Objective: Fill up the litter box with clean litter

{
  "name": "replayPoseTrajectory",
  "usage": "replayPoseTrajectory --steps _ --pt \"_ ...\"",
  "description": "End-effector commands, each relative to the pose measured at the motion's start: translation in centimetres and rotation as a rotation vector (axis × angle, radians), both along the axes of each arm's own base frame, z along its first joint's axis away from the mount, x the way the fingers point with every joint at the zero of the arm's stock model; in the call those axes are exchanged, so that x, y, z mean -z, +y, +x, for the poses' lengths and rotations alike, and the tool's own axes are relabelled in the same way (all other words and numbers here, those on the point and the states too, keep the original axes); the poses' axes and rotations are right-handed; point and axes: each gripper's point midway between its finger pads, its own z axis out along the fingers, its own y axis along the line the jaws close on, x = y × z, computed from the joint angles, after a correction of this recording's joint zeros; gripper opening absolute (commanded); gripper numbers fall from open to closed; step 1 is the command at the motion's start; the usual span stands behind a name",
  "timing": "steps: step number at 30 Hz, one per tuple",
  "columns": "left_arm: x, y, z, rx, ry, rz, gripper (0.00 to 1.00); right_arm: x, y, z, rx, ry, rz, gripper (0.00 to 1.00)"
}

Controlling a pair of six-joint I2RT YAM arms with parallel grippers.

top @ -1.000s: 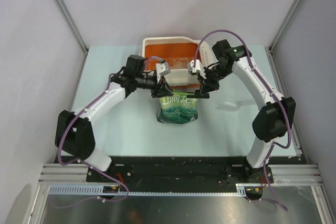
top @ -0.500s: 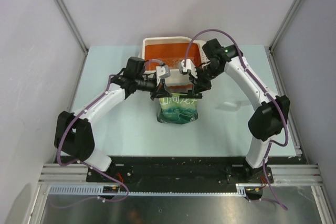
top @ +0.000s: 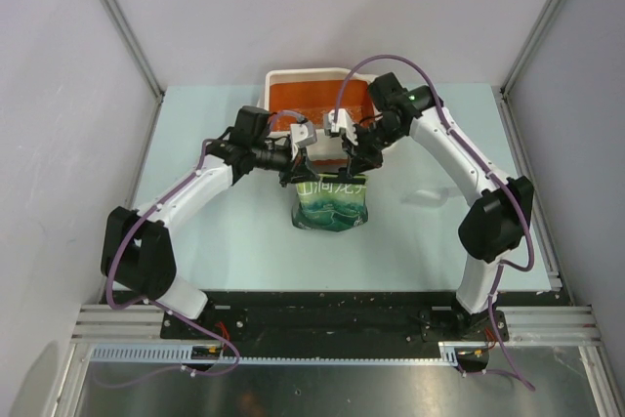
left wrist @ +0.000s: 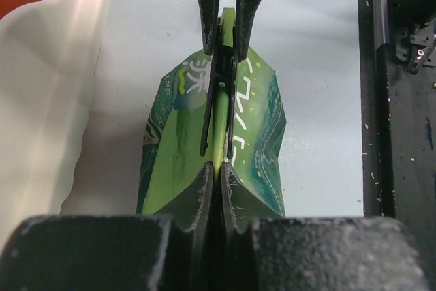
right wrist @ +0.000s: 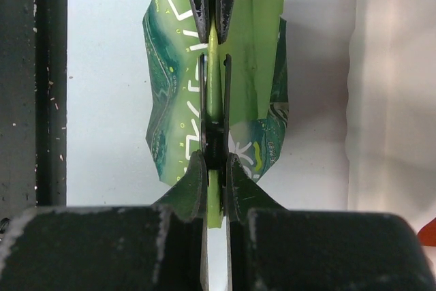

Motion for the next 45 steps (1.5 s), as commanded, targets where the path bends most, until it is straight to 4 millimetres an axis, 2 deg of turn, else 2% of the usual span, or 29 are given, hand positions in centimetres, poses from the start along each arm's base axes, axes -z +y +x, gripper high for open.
replayPoseTrajectory --steps 1,2,3,8,12,16,17,20,25,26,27,28,29,31,32,36,37,39,40,45 --pt "-2.1 0.3 0.5 -0.005 -0.078 -0.014 0.15 1.3 0.6 -1.1 0.007 0.070 -0.018 0.00" --pt "-2.3 0.3 0.6 -0.009 -0.086 -0.014 0.18 1.4 0.5 -1.0 0.010 0.065 -0.024 0.00" --pt "-2.4 0.5 0.8 -0.018 -0.094 -0.010 0.26 1.7 0.3 -1.0 0.014 0.063 -0.038 0.00" --pt "-3.2 1.2 1.5 -0.050 -0.121 -0.009 0.37 1.9 -0.2 -0.7 0.028 0.040 -0.065 0.21" --pt "-4.1 2.1 2.4 -0.090 -0.123 -0.015 0.43 0.9 -0.6 0.0 0.056 -0.003 -0.074 0.26" --pt "-6.2 3.0 3.4 -0.146 -0.149 -0.028 0.47 -2.6 -0.6 1.3 0.129 -0.048 -0.013 0.36" --pt "-7.1 3.4 3.9 -0.171 -0.169 -0.029 0.48 -3.9 -0.6 2.1 0.154 -0.076 0.015 0.39" --pt "-9.0 4.3 4.8 -0.239 -0.187 -0.038 0.52 -6.4 -1.1 3.8 0.277 -0.093 0.073 0.46" --pt "-11.0 6.4 6.5 -0.380 -0.239 -0.013 0.70 -9.3 -3.4 7.1 0.498 -0.091 0.174 0.57" --pt "-11.1 6.8 6.9 -0.402 -0.249 -0.004 0.72 -9.6 -3.8 7.8 0.542 -0.095 0.188 0.87" --pt "-11.3 7.4 7.4 -0.439 -0.272 0.014 0.77 -9.8 -4.9 8.9 0.628 -0.114 0.184 0.94" --pt "-11.2 7.9 7.7 -0.464 -0.277 0.026 0.81 -10.1 -5.3 10.3 0.693 -0.148 0.205 0.96" --pt "-11.1 8.3 8.2 -0.486 -0.287 0.038 0.83 -9.8 -6.7 11.7 0.845 -0.160 0.183 1.00" --pt "-10.8 9.5 9.1 -0.557 -0.294 0.073 0.86 -10.0 -8.3 14.0 1.019 -0.225 0.187 1.00" --pt "-10.8 9.8 9.4 -0.585 -0.294 0.078 0.88 -9.7 -10.3 15.2 1.174 -0.256 0.160 1.00" --pt "-10.4 12.1 11.3 -0.784 -0.281 0.100 0.97 -8.8 -12.9 16.4 1.362 -0.311 0.140 1.00" --pt "-10.0 13.1 12.0 -0.858 -0.288 0.109 0.98 -8.3 -12.8 16.4 1.372 -0.313 0.136 1.00" --pt "-10.0 13.7 12.3 -0.942 -0.254 0.074 0.99 -8.0 -12.8 16.5 1.395 -0.326 0.135 1.00" --pt "-9.4 14.5 12.4 -0.994 -0.240 0.085 1.00 -8.0 -12.2 16.4 1.390 -0.337 0.133 1.00" --pt "-9.2 15.8 12.5 -1.083 -0.220 0.054 1.00 -8.9 -11.0 17.2 1.377 -0.388 0.139 1.00"
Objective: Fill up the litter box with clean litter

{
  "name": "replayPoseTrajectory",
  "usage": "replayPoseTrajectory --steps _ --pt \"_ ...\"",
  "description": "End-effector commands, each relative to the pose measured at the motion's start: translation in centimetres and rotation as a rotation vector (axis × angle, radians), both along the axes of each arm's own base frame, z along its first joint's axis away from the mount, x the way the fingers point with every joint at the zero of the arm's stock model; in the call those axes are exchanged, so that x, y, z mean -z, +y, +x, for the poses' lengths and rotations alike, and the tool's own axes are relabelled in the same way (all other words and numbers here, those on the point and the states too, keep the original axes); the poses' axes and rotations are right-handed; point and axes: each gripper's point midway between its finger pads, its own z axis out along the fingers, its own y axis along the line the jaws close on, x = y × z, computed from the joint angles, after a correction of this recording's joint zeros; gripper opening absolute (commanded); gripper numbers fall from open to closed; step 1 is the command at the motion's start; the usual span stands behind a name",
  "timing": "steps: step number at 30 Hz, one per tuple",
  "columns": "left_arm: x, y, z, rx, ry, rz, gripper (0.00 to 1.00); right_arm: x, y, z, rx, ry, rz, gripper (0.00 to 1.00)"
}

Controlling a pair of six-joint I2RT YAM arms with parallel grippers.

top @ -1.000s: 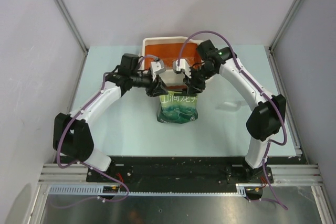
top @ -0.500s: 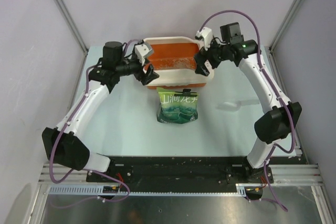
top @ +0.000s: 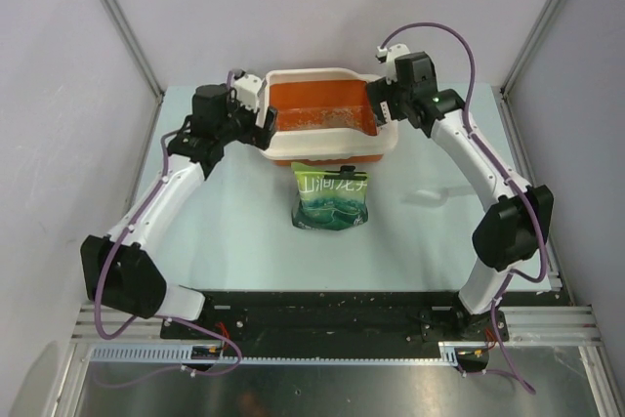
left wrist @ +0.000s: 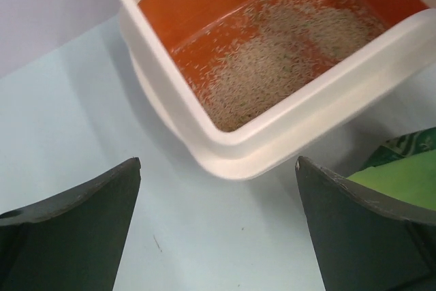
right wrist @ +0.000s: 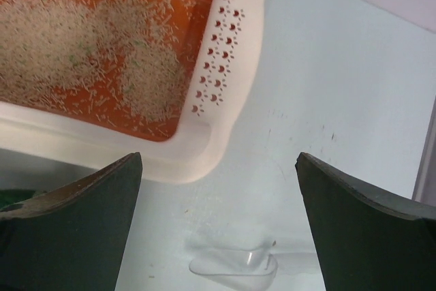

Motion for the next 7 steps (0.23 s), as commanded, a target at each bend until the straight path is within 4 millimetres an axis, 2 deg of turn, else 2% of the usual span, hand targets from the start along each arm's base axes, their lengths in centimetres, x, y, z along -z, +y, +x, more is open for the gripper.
replayPoseTrajectory --steps 1,7 --pt "-2.67 2.41 0.59 -0.175 -0.083 -0.071 1.00 -4.11 1.00 1.74 0.058 -0.147 0.029 1.00" --pt "-3.15 3.32 0.79 -0.215 -0.117 -0.052 0.99 -5.01 1.47 2.46 0.048 -0.177 0.023 1.00"
